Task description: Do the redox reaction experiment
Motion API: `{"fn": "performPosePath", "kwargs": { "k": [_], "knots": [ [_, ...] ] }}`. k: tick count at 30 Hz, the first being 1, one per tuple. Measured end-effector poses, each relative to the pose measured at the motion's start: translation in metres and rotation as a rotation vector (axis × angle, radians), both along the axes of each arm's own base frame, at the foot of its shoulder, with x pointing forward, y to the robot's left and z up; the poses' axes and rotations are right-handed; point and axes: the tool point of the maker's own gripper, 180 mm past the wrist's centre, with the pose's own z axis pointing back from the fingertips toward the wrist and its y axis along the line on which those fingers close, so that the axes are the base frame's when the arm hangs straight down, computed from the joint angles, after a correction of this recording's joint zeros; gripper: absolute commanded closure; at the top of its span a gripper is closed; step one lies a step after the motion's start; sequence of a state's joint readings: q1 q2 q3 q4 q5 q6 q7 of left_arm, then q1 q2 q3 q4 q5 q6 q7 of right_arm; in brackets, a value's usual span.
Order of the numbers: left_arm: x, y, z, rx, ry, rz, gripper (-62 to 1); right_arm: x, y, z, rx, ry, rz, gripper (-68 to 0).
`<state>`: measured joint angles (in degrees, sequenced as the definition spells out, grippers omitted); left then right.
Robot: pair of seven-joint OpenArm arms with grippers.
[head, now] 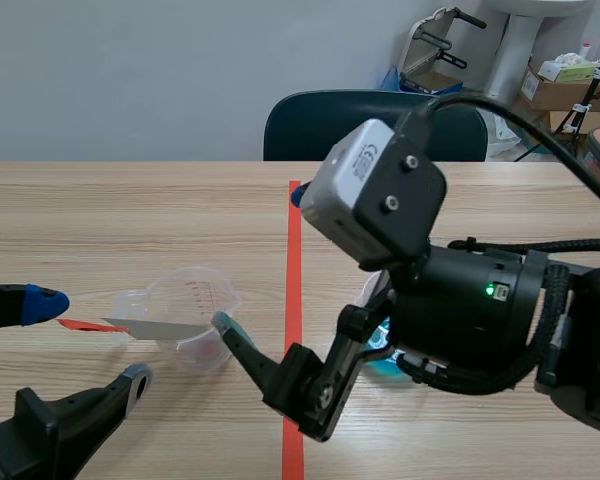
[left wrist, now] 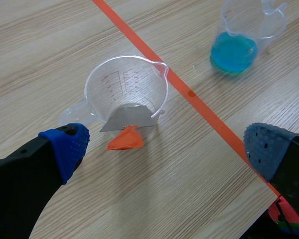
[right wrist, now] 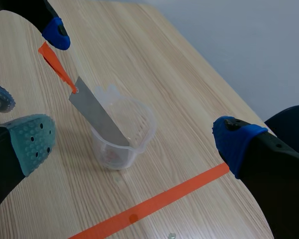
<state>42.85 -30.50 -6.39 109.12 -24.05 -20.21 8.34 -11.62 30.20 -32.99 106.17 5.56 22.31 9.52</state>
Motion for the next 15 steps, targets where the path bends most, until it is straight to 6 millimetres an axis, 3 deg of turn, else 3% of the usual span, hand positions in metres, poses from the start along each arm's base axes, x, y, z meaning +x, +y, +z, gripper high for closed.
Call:
{"fn": "performPosePath", "kwargs": {
  "k": [11, 15],
  "knots": [
    [0.004, 0.006, 0.000, 0.016, -0.015, 0.037, -62.3, -0.005, 0.022, -0.010, -0.010, 0.009, 0.079, -67.9],
    [0.004, 0.014, 0.008, 0.051, -0.109, 0.071, -62.3, -0.004, 0.031, -0.015, -0.011, 0.014, 0.093, -67.9]
  ]
}}
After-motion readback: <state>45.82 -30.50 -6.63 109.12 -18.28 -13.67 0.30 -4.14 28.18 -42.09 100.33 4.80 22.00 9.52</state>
